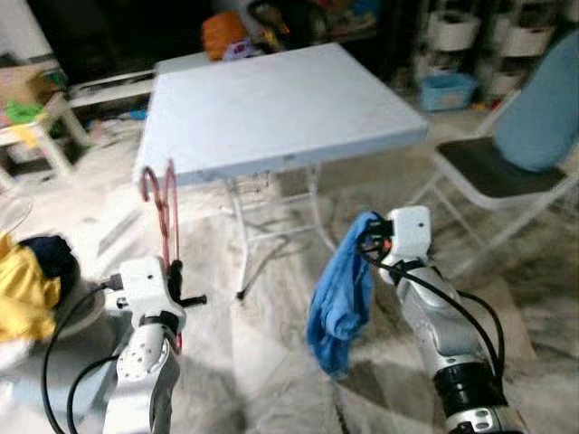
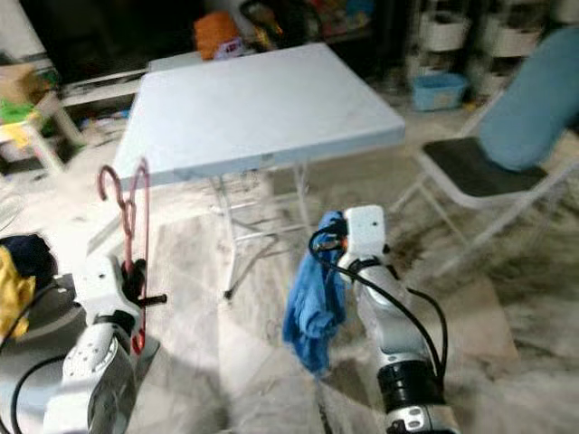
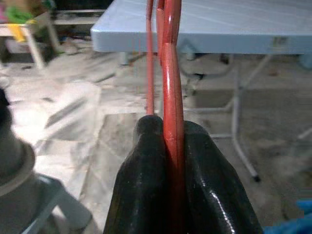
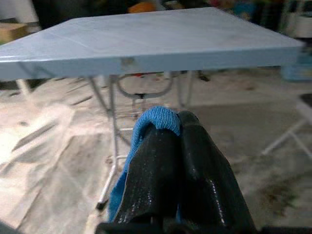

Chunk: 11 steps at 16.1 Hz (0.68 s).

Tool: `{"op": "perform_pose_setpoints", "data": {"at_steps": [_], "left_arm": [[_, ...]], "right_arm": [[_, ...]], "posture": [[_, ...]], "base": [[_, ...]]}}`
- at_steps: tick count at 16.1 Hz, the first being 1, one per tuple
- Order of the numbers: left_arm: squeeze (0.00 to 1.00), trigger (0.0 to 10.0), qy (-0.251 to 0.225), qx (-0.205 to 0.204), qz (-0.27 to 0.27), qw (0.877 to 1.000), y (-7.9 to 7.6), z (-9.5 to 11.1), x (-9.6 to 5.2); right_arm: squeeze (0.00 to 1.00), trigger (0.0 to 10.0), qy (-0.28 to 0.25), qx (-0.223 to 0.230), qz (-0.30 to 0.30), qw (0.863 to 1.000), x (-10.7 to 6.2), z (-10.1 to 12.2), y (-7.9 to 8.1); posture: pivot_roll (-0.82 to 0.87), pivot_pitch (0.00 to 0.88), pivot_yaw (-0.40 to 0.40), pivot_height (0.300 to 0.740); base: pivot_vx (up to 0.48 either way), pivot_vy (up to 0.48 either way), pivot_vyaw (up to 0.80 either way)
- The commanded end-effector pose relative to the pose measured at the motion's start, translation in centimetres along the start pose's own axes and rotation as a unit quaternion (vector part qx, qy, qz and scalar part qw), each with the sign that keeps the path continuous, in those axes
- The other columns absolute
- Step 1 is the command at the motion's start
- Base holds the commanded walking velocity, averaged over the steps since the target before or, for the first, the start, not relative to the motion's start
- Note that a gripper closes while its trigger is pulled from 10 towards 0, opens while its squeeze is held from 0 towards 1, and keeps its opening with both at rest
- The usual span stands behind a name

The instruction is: Hang hanger

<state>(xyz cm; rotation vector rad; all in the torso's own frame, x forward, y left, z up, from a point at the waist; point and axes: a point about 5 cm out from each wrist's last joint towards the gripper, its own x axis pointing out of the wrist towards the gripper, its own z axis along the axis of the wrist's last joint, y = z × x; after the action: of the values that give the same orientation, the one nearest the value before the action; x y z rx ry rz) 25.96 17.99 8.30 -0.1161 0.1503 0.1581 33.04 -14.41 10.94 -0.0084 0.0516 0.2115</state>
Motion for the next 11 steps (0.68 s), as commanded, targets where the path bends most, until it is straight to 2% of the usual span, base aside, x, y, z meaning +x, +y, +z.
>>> {"op": "perform_pose_setpoints", "data": {"at_steps": [1, 4, 7, 11], "left_arm": [[0.00, 10.0, -0.026, -0.006, 0.001, 1.000, 0.8, 1.0, -0.1], [0.00, 10.0, -0.046, -0.023, -0.017, 0.999, 0.5, 1.9, -0.3], [0.00, 10.0, -0.073, -0.010, -0.041, 0.996, -0.2, 3.2, -0.5], [0.00, 10.0, -0.079, -0.017, -0.040, 0.996, -0.2, 3.6, -0.4]], "right_arm": [[0.00, 10.0, -0.024, 0.003, 0.017, 1.000, 0.4, 1.0, 1.2], [0.00, 10.0, -0.037, 0.001, 0.013, 0.999, 0.2, 1.4, 1.0], [0.00, 10.0, -0.070, -0.007, 0.009, 0.998, 0.2, 2.7, 0.8], [0.00, 10.0, -0.089, -0.005, 0.012, 0.996, 0.7, 4.0, 1.1]], "posture": [[-0.01, 0.000, 0.093, 0.740], [-0.01, 0.000, 0.094, 0.740], [-0.01, 0.000, 0.093, 0.740], [-0.01, 0.000, 0.090, 0.740]], "base": [[0.000, 0.000, 0.00], [0.087, 0.000, 0.00], [0.350, 0.000, 0.00], [0.374, 0.000, 0.00]]}}
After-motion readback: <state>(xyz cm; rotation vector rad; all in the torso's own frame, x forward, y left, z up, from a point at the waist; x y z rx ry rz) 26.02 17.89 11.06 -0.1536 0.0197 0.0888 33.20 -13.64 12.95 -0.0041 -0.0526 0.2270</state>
